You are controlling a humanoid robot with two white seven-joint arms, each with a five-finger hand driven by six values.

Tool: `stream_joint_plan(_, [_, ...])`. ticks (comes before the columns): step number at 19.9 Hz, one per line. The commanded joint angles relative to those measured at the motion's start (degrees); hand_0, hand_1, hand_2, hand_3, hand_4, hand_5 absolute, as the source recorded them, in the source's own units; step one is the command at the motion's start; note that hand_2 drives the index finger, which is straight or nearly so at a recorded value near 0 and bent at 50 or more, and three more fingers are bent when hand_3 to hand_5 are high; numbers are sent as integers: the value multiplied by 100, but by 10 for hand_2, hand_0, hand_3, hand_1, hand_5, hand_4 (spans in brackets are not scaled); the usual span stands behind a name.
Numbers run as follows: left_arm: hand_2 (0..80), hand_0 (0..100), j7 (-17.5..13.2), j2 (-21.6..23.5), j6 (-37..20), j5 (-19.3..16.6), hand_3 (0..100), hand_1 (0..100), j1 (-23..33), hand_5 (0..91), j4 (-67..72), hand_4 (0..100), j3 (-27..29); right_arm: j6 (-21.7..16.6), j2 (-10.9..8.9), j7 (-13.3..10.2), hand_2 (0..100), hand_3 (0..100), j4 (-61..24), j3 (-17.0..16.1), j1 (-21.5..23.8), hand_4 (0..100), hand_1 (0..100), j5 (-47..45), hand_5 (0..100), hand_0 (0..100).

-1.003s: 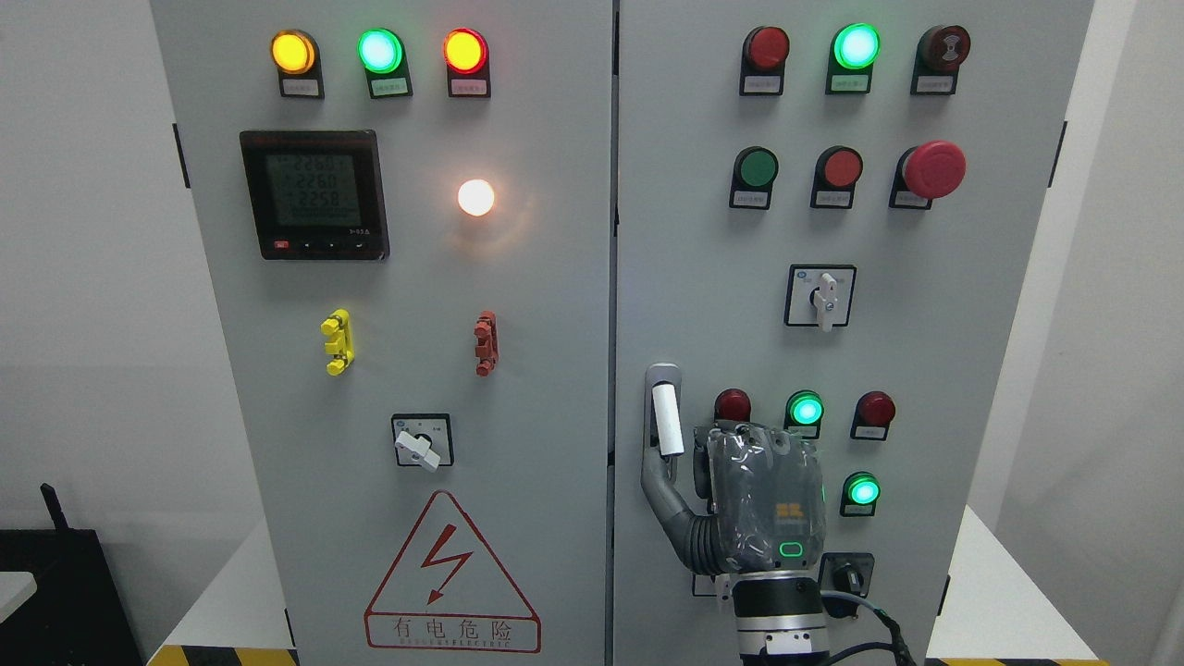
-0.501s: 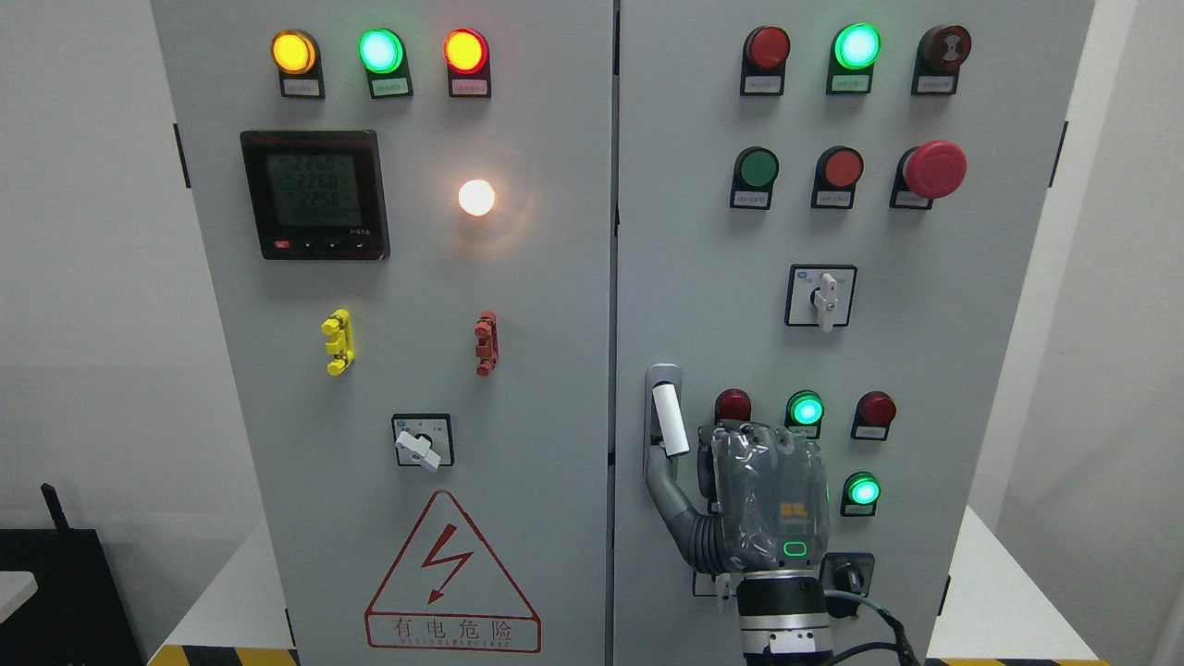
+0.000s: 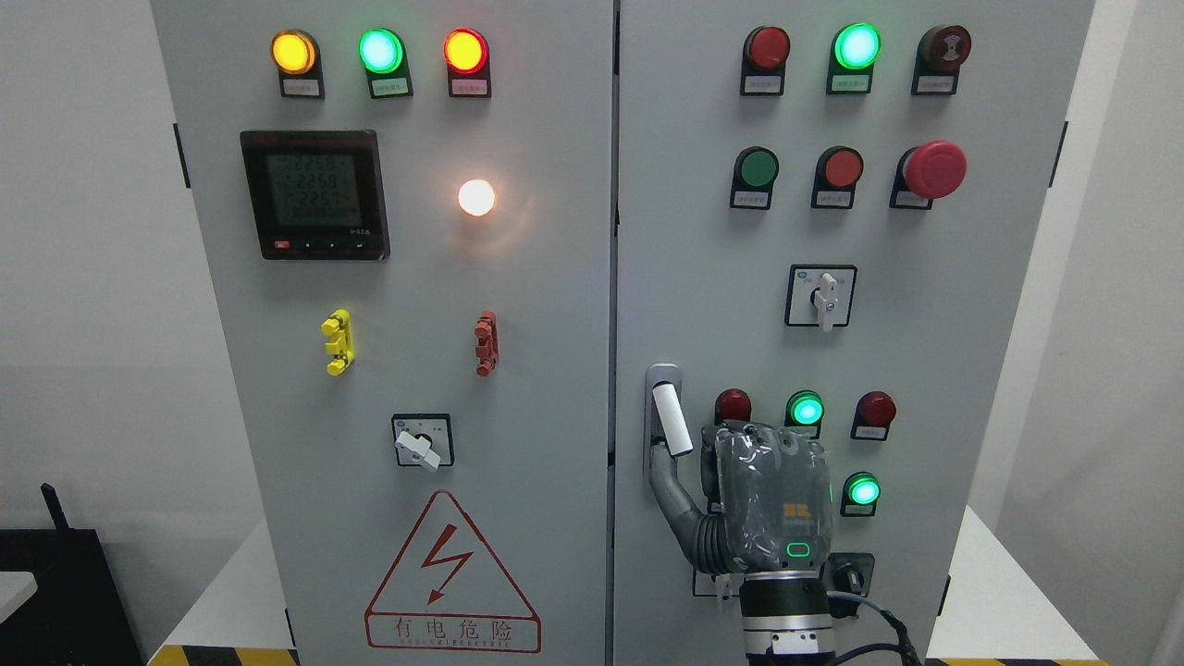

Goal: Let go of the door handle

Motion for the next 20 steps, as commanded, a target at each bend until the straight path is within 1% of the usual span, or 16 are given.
stream_joint_plan(1, [0, 120, 0, 0, -2, 1, 0, 389, 0, 0, -88, 0, -70, 4, -5, -3, 1000, 1000, -38, -52, 7, 1000, 421, 0, 979, 534])
stream_joint_plan(20, [0, 120, 0, 0, -2, 1, 0, 389, 0, 0, -88, 0, -70, -4, -40, 6, 1000, 1000, -100, -175, 24, 1000, 428, 79, 980, 536])
